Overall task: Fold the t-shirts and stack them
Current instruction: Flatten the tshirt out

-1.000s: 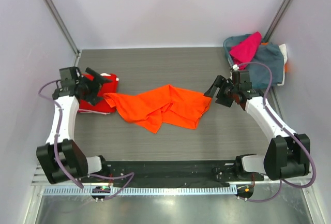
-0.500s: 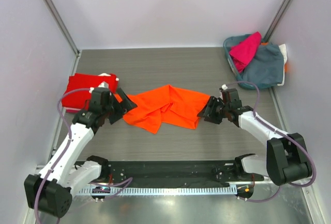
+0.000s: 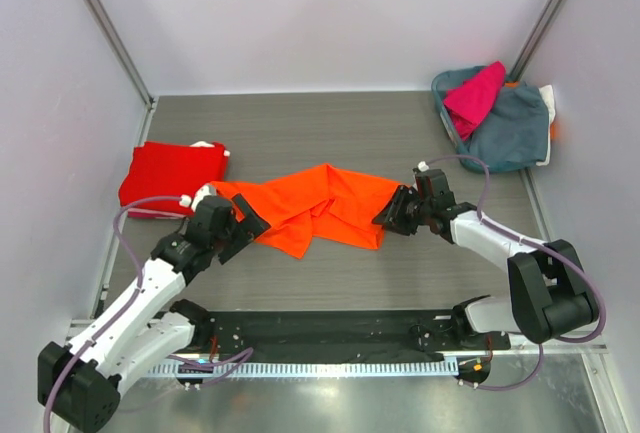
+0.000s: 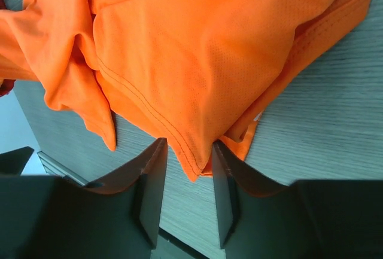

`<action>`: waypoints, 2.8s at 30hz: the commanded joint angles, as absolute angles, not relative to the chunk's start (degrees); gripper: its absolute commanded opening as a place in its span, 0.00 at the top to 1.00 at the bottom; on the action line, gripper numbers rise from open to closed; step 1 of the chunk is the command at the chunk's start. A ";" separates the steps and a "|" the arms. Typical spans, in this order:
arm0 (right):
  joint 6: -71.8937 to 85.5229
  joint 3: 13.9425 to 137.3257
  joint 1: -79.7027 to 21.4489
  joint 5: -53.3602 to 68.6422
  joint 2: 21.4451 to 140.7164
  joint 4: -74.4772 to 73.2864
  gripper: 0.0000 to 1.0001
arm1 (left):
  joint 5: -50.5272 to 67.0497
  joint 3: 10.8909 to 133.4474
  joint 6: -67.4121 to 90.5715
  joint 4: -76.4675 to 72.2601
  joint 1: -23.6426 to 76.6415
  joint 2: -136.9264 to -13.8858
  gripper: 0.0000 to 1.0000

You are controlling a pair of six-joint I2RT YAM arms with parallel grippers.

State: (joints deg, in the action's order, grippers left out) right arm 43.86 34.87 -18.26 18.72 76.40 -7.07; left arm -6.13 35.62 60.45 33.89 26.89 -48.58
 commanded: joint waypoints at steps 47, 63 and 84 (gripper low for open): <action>49.48 31.64 -17.58 21.80 75.50 4.13 0.72 | -29.17 52.29 72.86 31.64 55.02 -94.31 0.54; 49.83 29.53 -18.89 23.20 76.82 5.27 0.64 | -32.25 52.29 71.98 35.07 54.93 -92.90 1.00; 45.71 38.13 -16.28 23.99 71.99 -7.02 0.99 | -35.07 56.77 66.45 44.11 53.18 -79.29 1.00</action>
